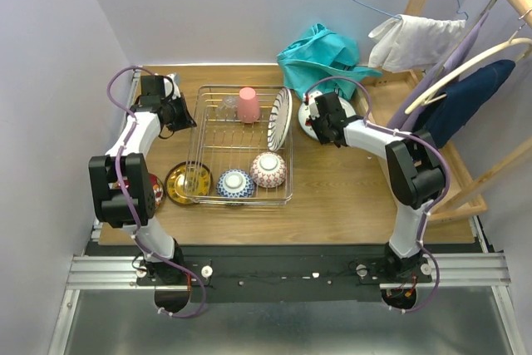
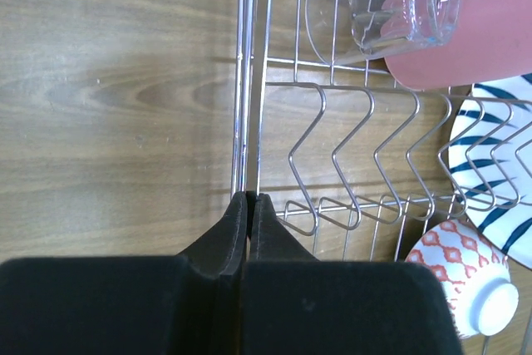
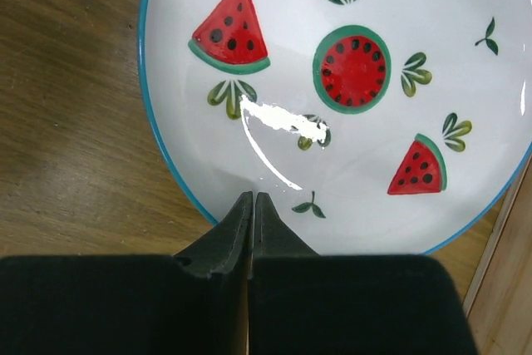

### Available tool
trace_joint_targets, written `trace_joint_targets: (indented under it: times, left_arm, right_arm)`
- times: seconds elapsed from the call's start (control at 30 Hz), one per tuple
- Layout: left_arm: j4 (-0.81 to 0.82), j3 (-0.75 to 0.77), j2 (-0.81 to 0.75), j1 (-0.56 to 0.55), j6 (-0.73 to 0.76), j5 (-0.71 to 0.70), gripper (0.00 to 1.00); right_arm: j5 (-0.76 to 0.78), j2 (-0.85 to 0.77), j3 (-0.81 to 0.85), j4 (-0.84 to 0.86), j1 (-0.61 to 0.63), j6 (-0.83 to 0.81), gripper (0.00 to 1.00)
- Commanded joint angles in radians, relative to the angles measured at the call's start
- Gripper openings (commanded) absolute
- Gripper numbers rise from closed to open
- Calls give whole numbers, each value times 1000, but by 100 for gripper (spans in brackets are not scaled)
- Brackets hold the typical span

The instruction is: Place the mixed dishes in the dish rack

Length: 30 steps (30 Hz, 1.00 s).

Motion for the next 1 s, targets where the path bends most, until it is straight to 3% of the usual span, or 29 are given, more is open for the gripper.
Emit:
trace_joint_targets:
  times: [0.0, 0.43, 0.63, 0.7, 0.73, 0.83, 0.97]
  left_arm:
    - [88, 67, 68, 13, -75, 20, 0]
    - [125, 126, 141, 13, -140, 20, 0]
    - [137, 115, 137, -1, -164, 34, 1]
    - [139, 118, 131, -7, -160, 38, 8]
    - [136, 123, 129, -12, -155, 43, 20]
    - [125, 138, 120, -16, -149, 45, 34]
    - [96, 162, 112, -19, -100, 43, 46]
  right_arm:
    - [-59, -11, -22, -34, 0, -35, 9]
    - [-211, -156, -177, -157, 8, -32, 8]
    - [-264, -246, -275, -210, 83, -6, 7]
    - [-283, -271, -300, -235, 114, 0, 6]
    - [-287, -281, -318, -243, 121, 5, 6]
    - [-304, -323, -333, -284, 135, -1, 5]
    - [-295, -346, -330, -325, 137, -13, 5]
